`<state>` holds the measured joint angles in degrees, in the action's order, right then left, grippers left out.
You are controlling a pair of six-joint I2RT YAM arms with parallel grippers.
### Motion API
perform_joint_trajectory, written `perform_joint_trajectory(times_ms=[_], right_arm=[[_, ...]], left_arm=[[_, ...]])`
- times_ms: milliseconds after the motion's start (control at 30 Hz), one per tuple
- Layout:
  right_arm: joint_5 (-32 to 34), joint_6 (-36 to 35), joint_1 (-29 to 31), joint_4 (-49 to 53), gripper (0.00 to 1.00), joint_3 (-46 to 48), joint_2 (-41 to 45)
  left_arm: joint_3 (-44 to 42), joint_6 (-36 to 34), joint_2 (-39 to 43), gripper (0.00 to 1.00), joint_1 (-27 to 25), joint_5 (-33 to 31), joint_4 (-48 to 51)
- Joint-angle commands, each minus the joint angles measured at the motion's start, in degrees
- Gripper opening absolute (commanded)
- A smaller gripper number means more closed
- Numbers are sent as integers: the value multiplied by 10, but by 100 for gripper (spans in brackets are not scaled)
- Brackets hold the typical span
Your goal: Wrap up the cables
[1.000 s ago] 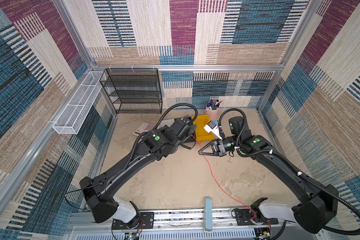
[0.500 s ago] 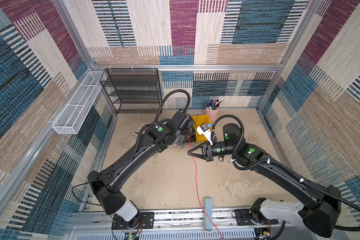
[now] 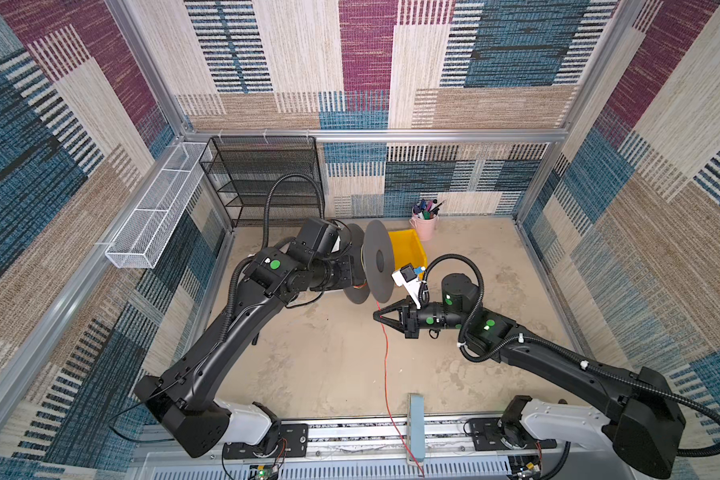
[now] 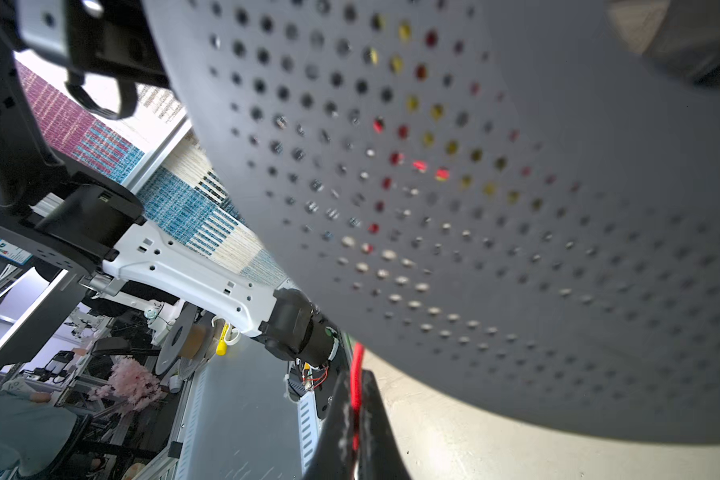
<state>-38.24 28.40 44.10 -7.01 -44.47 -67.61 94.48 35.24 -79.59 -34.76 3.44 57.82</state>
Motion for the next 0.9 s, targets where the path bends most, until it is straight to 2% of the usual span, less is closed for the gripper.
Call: perform_joint_trajectory(times_ms=[0,333,533,600,667,733,800,867], right_arm=[[-25,3,9,76,3,17,-3],[57,19,19,-4,25,72,74],[93,10,23,-16,25,77,101],[88,14,23,-9,27,81,101],[72,25,23,-13,35,97,100],[59,34,24,-21,36,113,97],[41,43,25,-27,42,121,91],[24,48,31,-26,42,121,83]], left_arm=[[7,61,9,0,7,-39,-151],[-8,88,16,0,4,-13,-149],[-11,90,20,0,-3,-11,-147],[-8,90,25,0,-2,-19,-145],[-1,89,28,0,-1,-28,-141],[9,86,25,0,-1,-28,-138],[16,85,23,0,-1,-27,-136],[23,82,22,0,-1,-34,-132]])
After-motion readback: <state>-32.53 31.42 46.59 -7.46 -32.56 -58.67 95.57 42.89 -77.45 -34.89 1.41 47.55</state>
